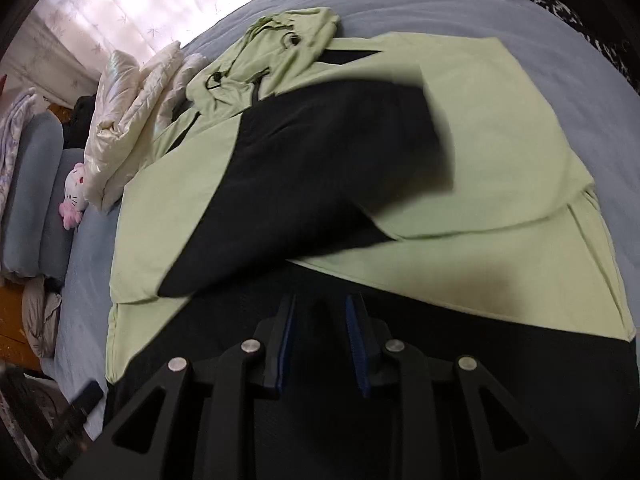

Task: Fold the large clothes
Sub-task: 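Grasp the jacket side edge with the right gripper and fold it inward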

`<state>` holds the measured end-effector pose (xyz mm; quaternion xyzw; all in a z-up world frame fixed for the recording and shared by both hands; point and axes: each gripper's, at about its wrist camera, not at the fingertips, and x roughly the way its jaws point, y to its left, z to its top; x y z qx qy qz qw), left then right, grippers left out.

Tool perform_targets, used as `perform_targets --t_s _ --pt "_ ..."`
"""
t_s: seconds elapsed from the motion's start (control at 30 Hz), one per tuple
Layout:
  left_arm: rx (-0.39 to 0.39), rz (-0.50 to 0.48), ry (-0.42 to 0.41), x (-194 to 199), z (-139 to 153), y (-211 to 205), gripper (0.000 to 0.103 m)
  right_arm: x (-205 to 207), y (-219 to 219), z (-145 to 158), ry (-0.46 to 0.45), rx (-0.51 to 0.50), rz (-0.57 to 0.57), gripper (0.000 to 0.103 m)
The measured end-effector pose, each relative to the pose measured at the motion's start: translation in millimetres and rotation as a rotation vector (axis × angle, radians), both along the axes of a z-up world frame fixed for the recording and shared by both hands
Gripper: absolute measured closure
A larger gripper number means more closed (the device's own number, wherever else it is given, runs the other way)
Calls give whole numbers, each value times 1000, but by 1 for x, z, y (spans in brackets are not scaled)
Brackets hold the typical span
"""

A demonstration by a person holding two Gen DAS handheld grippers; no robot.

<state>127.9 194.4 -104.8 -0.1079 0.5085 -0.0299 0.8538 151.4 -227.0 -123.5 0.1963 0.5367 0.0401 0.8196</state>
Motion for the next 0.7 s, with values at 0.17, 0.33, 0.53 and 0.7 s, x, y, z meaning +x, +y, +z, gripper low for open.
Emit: perform_targets --t_s 0.17,0.33,0.53,0.7 --pt "18 -22 -8 54 14 2 23 20 -29 10 -82 55 -71 57" --pt "-17 4 14 119 2 17 24 59 -46 -1 -89 16 -118 57" --pt "6 49 72 186 -38 31 24 97 -66 -25 -66 13 -90 57" --pt "-46 89 99 217 -64 39 24 120 -68 -31 -95 45 -57 57"
